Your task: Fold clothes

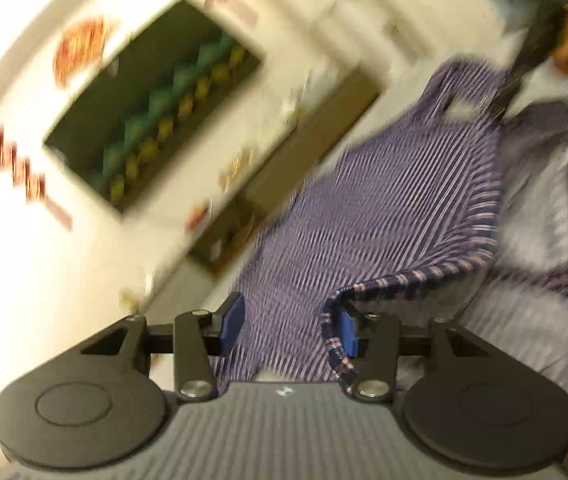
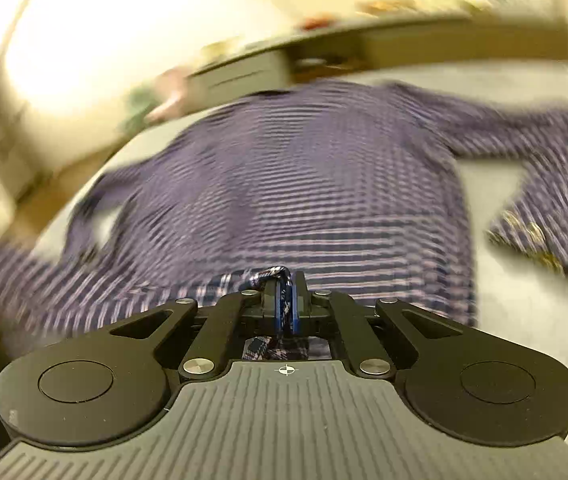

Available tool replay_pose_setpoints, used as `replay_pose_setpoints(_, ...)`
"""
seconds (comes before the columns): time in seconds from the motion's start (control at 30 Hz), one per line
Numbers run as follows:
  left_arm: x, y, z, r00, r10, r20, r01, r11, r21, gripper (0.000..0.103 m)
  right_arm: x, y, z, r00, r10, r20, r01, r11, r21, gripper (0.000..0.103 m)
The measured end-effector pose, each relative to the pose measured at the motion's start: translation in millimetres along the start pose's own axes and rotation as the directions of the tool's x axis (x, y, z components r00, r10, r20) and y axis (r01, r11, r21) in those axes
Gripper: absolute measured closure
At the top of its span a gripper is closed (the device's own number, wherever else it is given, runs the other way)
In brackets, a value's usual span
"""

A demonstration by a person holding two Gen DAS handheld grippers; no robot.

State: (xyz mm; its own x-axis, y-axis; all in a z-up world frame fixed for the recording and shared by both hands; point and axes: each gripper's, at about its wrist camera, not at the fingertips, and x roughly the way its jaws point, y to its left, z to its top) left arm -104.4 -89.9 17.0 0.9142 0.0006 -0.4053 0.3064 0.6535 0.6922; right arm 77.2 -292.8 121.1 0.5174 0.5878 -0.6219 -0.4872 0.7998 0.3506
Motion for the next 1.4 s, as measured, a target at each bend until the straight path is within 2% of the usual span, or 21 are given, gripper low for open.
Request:
replay_pose_setpoints(0.03,-9,-9,5,0.999,-0.026,0.043,0.026,1.0,0.016,0.053,6,-9,3,0.998,-0.059,0.011,0.059,0.998,0.019,0.097)
replay_pose_setpoints(0.07,-19,-18,11,0.995,-0.053,0.085,0.05,0.998,0.033,0.053,9,-14,-1,0.994,-0.105,0.004,0.105,0.994,0.014,0.081)
replay_pose_setpoints(0.1,-28,-27,16,0.989,-0.08,0.126,0.075,0.996,0.051,0.053,12,-19,-5,0.989,-0.15,-0.004,0.15,0.989,0.007,0.073)
replay_pose_setpoints(0.13,-31,-35,21,0.98,-0.137,0.144,0.13,0.99,0.056,0.053,14,-24,-6,0.986,-0.167,-0.028,0.167,0.986,-0.002,0.07)
replay_pose_setpoints(0.23,-26,-61,30,0.933,-0.328,0.145,0.321,0.945,0.072,0.054,-6,-20,-12,0.981,-0.19,0.024,0.191,0.981,-0.04,0.061)
replay_pose_setpoints(0.3,-12,-82,29,0.913,-0.393,0.114,0.381,0.918,0.111,0.054,-33,-7,-22,0.971,-0.212,0.109,0.223,0.97,-0.099,0.042)
replay_pose_setpoints(0.37,7,-99,27,0.904,-0.42,0.074,0.409,0.903,0.136,0.055,-57,10,-29,0.957,-0.229,0.178,0.26,0.949,-0.177,0.043)
replay_pose_setpoints(0.47,38,-114,21,0.891,-0.453,0.018,0.447,0.884,0.139,0.059,-80,38,-39,0.958,-0.19,0.215,0.25,0.919,-0.304,0.056)
replay_pose_setpoints(0.6,62,-108,19,0.902,-0.432,-0.001,0.429,0.896,0.114,0.086,-79,63,-62,0.945,-0.242,0.221,0.321,0.819,-0.476,0.084)
replay_pose_setpoints(0.67,69,-95,22,0.891,-0.454,0.005,0.453,0.89,0.048,0.095,-71,56,-62,0.935,-0.284,0.212,0.352,0.815,-0.461,0.084)
replay_pose_setpoints(0.73,78,-79,24,0.881,-0.474,0.006,0.474,0.88,-0.026,0.097,-59,44,-58,0.925,-0.334,0.183,0.381,0.823,-0.422,0.082)
replay_pose_setpoints(0.77,83,-72,25,0.875,-0.484,0.005,0.483,0.873,-0.063,0.097,-54,36,-55,0.923,-0.355,0.147,0.384,0.833,-0.398,0.067)
replay_pose_setpoints(0.8,88,-64,26,0.869,-0.494,0.006,0.492,0.865,-0.101,0.097,-45,29,-51,0.927,-0.363,0.096,0.371,0.849,-0.377,0.064)
replay_pose_setpoints(0.9,105,-43,27,0.853,-0.523,-0.003,0.509,0.831,-0.224,0.097,-65,29,-50,0.937,-0.331,0.11,0.348,0.877,-0.331,0.063)
replay_pose_setpoints(1.07,141,-15,17,0.783,-0.622,-0.006,0.566,0.716,-0.41,0.097,-115,89,-82,0.896,-0.312,0.317,0.438,0.743,-0.506,0.063)
replay_pose_setpoints(1.1,147,-11,15,0.771,-0.637,-0.004,0.572,0.695,-0.436,0.097,-123,103,-92,0.908,-0.26,0.327,0.408,0.721,-0.56,0.064)
replay_pose_setpoints(1.13,152,-7,14,0.759,-0.651,-0.002,0.577,0.674,-0.462,0.096,-121,115,-104,0.937,-0.214,0.275,0.344,0.703,-0.623,0.066)
replay_pose_setpoints(1.17,151,-7,11,0.753,-0.658,0.0,0.578,0.662,-0.477,0.096,-119,127,-116,0.961,-0.17,0.217,0.274,0.68,-0.68,0.075)
replay_pose_setpoints(1.23,155,-4,13,0.752,-0.659,0.0,0.575,0.656,-0.489,0.096,-107,146,-140,0.987,-0.131,0.093,0.155,0.615,-0.773,0.079)
replay_pose_setpoints(1.37,151,-6,13,0.759,-0.651,0.006,0.573,0.664,-0.481,0.095,-66,151,-169,0.959,-0.281,0.045,0.178,0.467,-0.866,0.079)
replay_pose_setpoints(1.4,150,-7,13,0.763,-0.647,0.007,0.572,0.669,-0.474,0.094,-59,150,-168,0.951,-0.306,0.039,0.184,0.461,-0.868,0.08)
